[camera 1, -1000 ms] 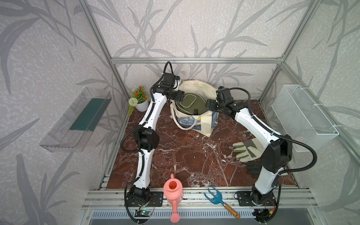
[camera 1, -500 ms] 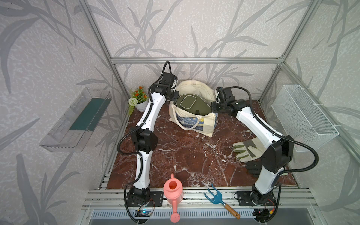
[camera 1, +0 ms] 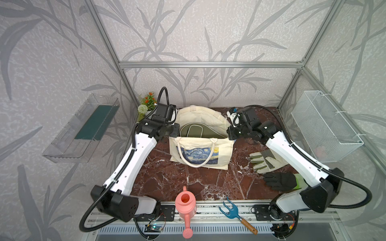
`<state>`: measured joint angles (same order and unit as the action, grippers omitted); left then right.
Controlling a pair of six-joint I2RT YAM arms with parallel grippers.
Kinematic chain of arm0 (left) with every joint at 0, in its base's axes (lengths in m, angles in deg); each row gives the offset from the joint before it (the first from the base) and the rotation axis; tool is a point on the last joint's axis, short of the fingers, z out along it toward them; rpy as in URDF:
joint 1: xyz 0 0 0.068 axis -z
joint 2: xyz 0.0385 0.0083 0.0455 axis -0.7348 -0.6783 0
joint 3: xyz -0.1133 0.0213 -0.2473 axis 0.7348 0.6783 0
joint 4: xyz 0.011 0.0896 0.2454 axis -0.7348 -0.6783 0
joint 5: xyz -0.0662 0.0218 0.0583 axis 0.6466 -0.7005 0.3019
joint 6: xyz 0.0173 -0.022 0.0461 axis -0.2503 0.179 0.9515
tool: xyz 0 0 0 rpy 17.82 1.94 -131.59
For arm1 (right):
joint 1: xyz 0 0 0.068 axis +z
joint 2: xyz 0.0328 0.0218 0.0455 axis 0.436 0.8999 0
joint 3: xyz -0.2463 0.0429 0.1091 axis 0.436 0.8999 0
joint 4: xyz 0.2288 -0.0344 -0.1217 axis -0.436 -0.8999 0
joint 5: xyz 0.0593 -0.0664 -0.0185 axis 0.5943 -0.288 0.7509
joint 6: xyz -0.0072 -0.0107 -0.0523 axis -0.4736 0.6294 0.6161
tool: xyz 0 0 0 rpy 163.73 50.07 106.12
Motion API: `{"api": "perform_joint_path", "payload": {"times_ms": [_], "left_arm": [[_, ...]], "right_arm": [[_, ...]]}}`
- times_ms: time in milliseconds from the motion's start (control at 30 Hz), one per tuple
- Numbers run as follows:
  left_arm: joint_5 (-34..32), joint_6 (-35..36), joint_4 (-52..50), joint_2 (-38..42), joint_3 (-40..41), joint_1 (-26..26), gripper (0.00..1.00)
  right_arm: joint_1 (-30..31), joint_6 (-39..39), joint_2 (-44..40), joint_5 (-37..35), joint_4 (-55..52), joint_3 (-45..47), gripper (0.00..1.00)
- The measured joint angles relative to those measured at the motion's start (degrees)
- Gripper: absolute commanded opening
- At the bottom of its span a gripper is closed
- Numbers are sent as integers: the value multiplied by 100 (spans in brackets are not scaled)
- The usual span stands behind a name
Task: Remove the ping pong set from the canvas bag
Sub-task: Move the canvas bag to the center of the board, then adjust the canvas bag at the center of the board.
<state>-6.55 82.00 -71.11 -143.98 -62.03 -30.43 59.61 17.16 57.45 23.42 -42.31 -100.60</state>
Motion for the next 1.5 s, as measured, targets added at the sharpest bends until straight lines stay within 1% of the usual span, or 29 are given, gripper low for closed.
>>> {"api": "perform_joint_path", "payload": {"times_ms": [33,67,100,133,200,267,333,467,533,600,733,833,900,933,967,1000,1100,1133,1167,1200,1233,1267,1300,1333,1433,1500], "left_arm": [[13,-42,92,214,236,17,57],[-15,-37,186,323,352,15,80],[-52,-59,306,417,424,-20,92],[-81,-46,409,468,450,-59,98],[-114,-35,616,479,444,-114,99],[-81,13,721,337,267,-138,99],[133,92,730,-9,-186,-188,99],[787,136,787,-1027,-1499,-293,99],[1110,173,761,-1408,-1871,-310,99],[1364,212,706,-1672,-1987,-334,99],[1620,229,531,-2004,-1849,-339,93],[1786,221,385,-2146,-1716,-339,83],[1906,205,393,-2164,-1628,-339,62],[1956,166,393,-2162,-1596,-339,45],[2002,155,396,-2162,-1567,-341,19],[2020,175,404,-2162,-1543,-341,0],[2105,188,400,-2162,-1486,-343,0],[2138,219,413,-2162,-1486,-345,0],[2153,216,422,-2155,-1486,-343,0],[2153,234,435,-2151,-1488,-343,0],[2151,251,439,-2151,-1502,-343,0],[2129,282,442,-2151,-1534,-343,0],[2094,319,442,-2151,-1578,-343,0],[2059,363,422,-2149,-1646,-343,0],[2074,463,376,-2155,-1827,-343,0],[2162,514,380,-2175,-1954,-328,0]], "right_arm": [[22,4,-166,15,98,199,0],[24,22,-238,7,116,293,0],[7,59,-337,-37,157,444,0],[-20,111,-400,-79,219,553,0],[-46,173,-483,-116,350,715,0],[-44,236,-560,-122,490,855,0],[-42,286,-614,-120,590,960,0],[-24,352,-629,-118,706,1029,0],[-22,385,-634,-118,739,1049,0],[-20,415,-634,-118,745,1060,0],[-17,494,-629,-76,761,1060,0],[-17,592,-562,-50,741,1005,0],[-17,640,-483,-44,721,927,0],[-17,660,-444,-39,730,903,0],[-17,675,-424,-31,732,896,0],[-17,686,-420,-24,730,896,0],[-17,748,-404,13,684,857,0],[-17,776,-389,22,654,820,2],[-17,815,-376,24,610,774,11],[-17,881,-358,31,507,693,28],[-13,964,-343,31,442,621,52],[-9,1091,-326,26,350,490,72],[-11,1215,-306,15,249,334,88],[-11,1344,-291,31,142,168,100],[2,1703,-269,144,-205,-553,99],[116,1954,-271,280,-306,-1056,99]]}}
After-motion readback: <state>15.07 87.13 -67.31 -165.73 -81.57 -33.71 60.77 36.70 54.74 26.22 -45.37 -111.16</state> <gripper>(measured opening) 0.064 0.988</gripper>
